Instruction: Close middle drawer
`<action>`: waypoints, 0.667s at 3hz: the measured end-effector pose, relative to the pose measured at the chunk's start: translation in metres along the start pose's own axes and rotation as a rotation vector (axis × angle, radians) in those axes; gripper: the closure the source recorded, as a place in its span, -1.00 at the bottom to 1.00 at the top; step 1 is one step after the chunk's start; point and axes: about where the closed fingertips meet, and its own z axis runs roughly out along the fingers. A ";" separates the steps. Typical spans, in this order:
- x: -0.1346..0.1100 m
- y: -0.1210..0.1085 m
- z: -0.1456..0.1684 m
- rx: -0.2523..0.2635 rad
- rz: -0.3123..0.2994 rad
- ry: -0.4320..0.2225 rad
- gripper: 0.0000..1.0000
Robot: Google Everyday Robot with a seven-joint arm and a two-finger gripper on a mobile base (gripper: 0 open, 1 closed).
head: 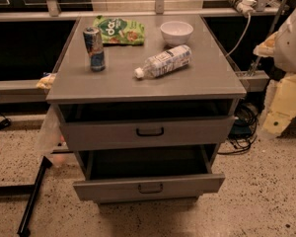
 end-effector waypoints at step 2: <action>0.005 0.005 0.016 -0.004 0.008 -0.011 -0.62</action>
Offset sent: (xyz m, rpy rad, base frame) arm -0.0032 -0.0039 -0.0480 0.0332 0.0261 -0.0090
